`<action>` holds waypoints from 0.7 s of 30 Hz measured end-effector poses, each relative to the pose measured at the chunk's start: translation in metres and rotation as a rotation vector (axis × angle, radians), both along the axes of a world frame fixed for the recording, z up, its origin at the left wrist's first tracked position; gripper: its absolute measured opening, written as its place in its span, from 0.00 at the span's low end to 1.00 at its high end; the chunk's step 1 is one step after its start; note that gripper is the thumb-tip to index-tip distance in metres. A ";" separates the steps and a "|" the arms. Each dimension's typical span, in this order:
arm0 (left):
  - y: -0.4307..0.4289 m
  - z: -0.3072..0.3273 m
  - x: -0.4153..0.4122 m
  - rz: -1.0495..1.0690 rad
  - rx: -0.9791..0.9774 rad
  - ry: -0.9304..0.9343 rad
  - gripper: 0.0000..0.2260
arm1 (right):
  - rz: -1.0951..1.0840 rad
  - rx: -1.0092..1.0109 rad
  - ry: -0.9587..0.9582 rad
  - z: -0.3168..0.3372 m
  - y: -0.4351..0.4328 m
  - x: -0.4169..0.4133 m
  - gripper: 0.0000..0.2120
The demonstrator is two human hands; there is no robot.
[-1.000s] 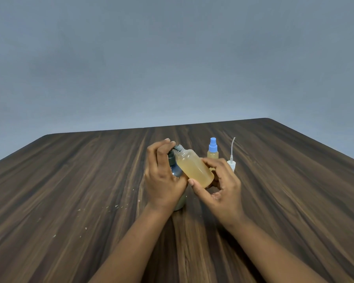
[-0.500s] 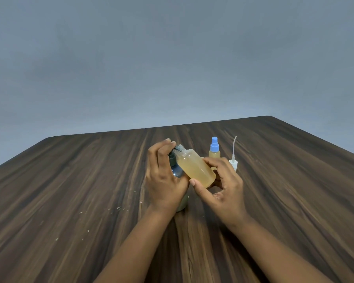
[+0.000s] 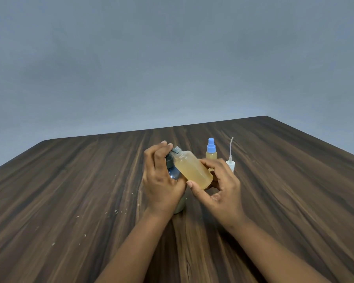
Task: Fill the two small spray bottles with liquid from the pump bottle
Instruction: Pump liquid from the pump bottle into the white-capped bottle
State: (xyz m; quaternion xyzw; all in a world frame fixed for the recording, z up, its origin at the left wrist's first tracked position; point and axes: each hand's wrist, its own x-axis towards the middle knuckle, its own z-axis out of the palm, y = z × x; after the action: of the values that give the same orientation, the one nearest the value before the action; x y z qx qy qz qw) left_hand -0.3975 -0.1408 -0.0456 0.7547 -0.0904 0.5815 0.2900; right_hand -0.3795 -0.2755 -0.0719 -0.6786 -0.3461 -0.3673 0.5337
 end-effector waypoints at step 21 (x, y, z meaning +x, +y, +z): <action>-0.001 -0.003 0.002 0.029 0.009 -0.003 0.31 | 0.012 0.010 0.010 0.001 0.001 -0.002 0.20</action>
State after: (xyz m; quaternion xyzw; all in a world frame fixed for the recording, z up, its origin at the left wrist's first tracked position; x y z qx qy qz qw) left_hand -0.3952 -0.1422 -0.0482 0.7565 -0.0825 0.5861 0.2781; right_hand -0.3817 -0.2747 -0.0707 -0.6756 -0.3455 -0.3626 0.5411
